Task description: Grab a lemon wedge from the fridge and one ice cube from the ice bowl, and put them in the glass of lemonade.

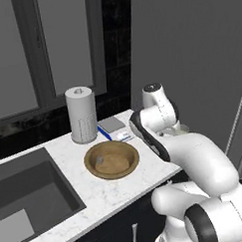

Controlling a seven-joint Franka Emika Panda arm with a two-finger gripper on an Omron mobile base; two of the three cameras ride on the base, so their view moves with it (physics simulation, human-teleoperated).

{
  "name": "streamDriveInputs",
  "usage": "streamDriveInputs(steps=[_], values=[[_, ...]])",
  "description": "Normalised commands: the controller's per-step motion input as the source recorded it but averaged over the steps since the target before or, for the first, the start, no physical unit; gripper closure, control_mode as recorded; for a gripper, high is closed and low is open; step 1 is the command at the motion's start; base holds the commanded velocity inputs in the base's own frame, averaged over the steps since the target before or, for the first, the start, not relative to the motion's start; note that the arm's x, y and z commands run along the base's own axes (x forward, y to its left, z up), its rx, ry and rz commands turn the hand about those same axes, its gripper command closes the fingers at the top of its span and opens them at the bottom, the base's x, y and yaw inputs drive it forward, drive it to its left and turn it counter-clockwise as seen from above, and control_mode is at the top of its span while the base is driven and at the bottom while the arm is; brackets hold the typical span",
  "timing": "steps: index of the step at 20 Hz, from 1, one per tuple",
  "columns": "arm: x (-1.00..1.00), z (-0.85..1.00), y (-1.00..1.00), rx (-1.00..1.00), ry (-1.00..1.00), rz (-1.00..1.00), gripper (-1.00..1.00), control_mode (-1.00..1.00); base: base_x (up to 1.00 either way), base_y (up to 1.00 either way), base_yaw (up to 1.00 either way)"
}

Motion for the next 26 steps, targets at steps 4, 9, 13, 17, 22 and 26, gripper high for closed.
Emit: streamDriveInputs(steps=[4,9,13,17,22,26], values=[[0.0,0.11,-0.67,-0.07,0.0,-0.24,1.0,-1.0,0.0,0.0,0.0],[0.0,0.12,-0.57,-0.04,0.0,-0.2,1.0,-1.0,0.0,0.0,0.0],[0.05,0.02,-0.39,-0.04,0.0,-0.16,1.0,-1.0,0.0,0.0,0.0],[0.08,0.0,-0.29,-0.05,0.02,-0.16,1.0,-1.0,0.0,0.0,0.0],[0.12,0.06,-0.28,-0.05,0.09,-0.18,1.0,-1.0,0.0,0.0,0.0],[0.11,0.0,-0.29,-0.03,0.08,-0.13,1.0,-1.0,0.0,0.0,0.0]])
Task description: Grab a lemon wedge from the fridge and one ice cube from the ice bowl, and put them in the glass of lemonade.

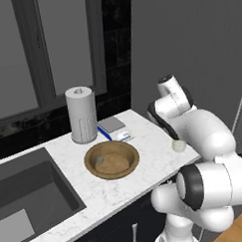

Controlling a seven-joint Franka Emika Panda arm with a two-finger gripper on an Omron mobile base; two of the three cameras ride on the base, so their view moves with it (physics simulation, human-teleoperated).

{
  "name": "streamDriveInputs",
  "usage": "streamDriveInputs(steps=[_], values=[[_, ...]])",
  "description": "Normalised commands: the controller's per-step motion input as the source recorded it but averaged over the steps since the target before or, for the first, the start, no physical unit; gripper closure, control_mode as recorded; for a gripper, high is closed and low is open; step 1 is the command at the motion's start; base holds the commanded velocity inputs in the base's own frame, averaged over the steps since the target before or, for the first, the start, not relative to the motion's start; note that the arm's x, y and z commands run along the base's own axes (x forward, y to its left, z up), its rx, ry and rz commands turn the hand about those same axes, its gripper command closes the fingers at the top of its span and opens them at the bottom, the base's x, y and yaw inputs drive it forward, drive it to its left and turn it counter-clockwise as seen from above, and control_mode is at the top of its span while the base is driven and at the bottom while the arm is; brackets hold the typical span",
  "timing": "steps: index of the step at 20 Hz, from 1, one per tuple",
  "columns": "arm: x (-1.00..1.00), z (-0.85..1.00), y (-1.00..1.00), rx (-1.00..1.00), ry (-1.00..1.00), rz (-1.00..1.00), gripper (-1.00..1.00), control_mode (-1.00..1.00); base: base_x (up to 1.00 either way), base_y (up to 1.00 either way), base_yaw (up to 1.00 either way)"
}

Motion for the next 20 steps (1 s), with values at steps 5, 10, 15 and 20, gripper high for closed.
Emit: streamDriveInputs(steps=[5,10,15,20], values=[[0.01,0.0,-0.17,0.0,0.12,-0.03,1.0,-1.0,0.0,0.0,0.0],[0.0,0.0,0.0,0.0,0.12,0.0,1.0,-1.0,0.0,0.0,0.0],[0.0,-0.03,0.0,0.0,0.06,0.0,1.0,-1.0,0.0,0.0,0.0],[0.01,-0.21,0.0,0.0,0.0,0.0,1.0,-1.0,0.0,0.0,0.0]])
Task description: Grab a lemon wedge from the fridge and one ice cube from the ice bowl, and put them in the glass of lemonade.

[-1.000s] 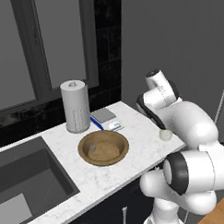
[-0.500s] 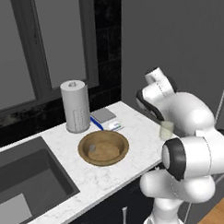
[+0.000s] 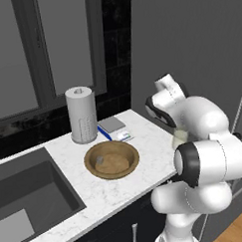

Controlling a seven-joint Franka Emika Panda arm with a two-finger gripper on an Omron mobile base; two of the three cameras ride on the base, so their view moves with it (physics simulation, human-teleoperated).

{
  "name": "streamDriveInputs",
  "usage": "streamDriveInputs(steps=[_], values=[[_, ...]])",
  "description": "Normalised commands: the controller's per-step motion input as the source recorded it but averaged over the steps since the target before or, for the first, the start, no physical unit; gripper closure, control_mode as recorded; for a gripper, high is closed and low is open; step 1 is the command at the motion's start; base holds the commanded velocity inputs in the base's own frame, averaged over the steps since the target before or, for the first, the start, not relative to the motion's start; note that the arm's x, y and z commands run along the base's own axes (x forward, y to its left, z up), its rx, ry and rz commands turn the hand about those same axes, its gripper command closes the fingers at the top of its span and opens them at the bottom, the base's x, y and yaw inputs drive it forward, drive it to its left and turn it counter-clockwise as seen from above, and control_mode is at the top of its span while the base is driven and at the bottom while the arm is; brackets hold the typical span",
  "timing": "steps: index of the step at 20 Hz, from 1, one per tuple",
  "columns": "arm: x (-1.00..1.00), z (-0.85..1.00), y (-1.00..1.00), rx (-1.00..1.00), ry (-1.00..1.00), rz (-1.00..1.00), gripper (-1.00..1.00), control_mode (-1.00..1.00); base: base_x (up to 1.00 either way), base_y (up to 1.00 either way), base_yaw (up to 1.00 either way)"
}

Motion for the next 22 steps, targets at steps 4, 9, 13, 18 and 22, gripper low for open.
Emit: streamDriveInputs(steps=[4,9,13,18,22], values=[[0.08,-0.16,0.0,0.0,0.0,0.0,1.0,-1.0,0.0,0.0,0.0],[0.12,0.0,0.0,0.0,0.0,0.0,1.0,-1.0,0.0,0.0,0.0],[0.06,-0.06,0.0,0.0,0.0,0.0,1.0,-1.0,0.0,0.0,0.0],[0.05,-0.18,0.0,0.0,0.0,0.0,1.0,-1.0,0.0,0.0,0.0],[0.09,-0.1,0.0,0.0,0.0,0.0,1.0,-1.0,0.0,0.0,0.0]])
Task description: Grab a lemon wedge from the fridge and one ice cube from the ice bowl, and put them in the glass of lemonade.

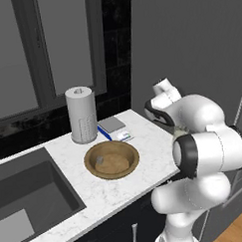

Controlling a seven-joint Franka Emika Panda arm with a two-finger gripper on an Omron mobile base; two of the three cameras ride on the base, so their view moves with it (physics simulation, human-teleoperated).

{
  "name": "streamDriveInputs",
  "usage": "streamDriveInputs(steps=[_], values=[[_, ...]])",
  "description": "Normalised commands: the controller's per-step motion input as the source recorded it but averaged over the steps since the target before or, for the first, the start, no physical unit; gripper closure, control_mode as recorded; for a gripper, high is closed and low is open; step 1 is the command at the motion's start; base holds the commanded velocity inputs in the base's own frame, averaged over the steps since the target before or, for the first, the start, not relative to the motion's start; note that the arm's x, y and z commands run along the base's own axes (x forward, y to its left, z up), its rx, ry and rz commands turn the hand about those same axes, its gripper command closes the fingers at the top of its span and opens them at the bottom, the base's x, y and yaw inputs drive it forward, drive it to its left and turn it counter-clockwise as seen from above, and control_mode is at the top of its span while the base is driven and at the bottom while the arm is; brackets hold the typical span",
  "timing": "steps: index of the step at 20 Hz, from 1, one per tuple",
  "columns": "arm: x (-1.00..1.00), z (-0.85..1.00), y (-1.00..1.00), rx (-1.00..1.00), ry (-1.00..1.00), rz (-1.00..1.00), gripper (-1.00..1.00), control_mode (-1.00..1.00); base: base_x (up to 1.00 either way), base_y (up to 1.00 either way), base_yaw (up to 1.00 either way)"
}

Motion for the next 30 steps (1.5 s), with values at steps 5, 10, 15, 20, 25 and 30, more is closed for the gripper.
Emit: streamDriveInputs(steps=[5,10,15,20,25,30], values=[[0.09,-0.11,0.0,0.0,0.0,0.0,1.0,-1.0,0.0,0.0,0.0],[0.1,-0.11,0.0,0.0,0.01,0.0,1.0,-1.0,0.0,0.0,0.0],[0.14,-0.01,0.0,0.0,0.01,0.0,1.0,-1.0,0.0,0.0,0.0],[0.26,0.0,0.0,0.0,0.0,0.0,1.0,-1.0,0.0,0.0,0.0],[0.11,0.0,-0.02,0.0,0.03,0.06,1.0,-1.0,0.0,0.0,0.0],[0.0,-0.03,0.0,0.0,0.11,0.13,1.0,-1.0,0.0,0.0,0.0]])
